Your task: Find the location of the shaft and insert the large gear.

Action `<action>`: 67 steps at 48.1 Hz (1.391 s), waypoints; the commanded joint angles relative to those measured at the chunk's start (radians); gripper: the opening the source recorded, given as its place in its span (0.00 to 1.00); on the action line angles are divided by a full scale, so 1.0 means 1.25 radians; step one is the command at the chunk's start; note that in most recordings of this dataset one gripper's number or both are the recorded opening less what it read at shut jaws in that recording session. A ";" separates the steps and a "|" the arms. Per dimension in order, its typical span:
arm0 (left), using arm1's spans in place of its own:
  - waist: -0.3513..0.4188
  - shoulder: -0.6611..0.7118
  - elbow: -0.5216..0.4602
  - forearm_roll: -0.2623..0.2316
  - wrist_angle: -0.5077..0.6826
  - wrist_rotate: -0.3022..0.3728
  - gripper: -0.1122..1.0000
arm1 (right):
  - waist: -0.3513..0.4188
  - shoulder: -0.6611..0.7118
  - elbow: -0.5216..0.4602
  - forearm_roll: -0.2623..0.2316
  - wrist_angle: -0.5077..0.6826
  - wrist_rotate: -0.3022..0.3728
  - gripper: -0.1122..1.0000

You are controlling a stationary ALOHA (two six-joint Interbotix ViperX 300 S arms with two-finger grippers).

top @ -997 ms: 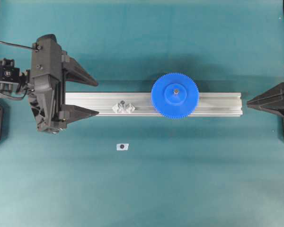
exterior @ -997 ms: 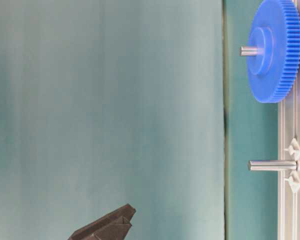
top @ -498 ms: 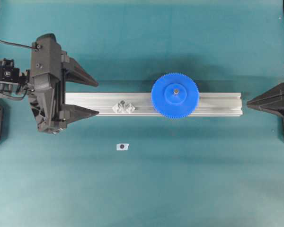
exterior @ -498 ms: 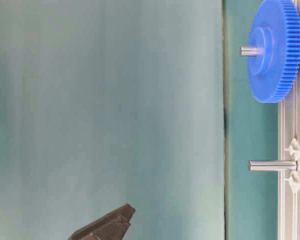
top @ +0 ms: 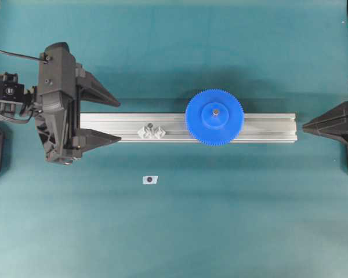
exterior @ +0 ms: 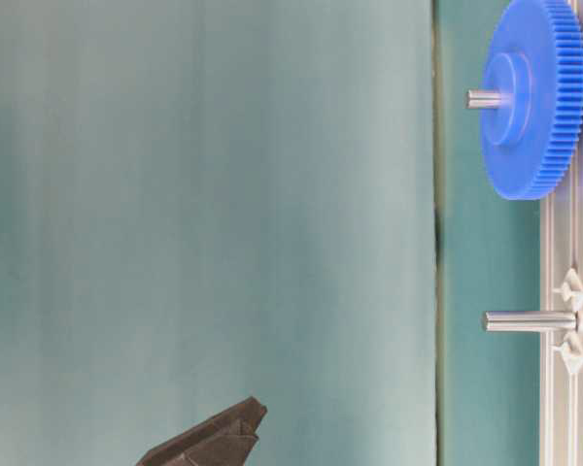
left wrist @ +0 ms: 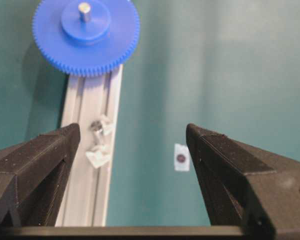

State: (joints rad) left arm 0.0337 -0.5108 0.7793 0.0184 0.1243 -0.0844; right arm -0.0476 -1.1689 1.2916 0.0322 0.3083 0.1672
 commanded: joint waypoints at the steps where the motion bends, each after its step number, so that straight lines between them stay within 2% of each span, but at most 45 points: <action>1: -0.004 -0.005 -0.007 0.001 -0.007 -0.001 0.87 | 0.000 0.005 -0.007 -0.001 -0.005 0.009 0.10; 67: -0.004 -0.004 -0.005 0.002 -0.007 0.000 0.87 | 0.000 -0.009 -0.002 -0.001 -0.004 0.009 0.10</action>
State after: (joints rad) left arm 0.0322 -0.5108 0.7839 0.0184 0.1243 -0.0844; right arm -0.0476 -1.1858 1.2993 0.0322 0.3083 0.1672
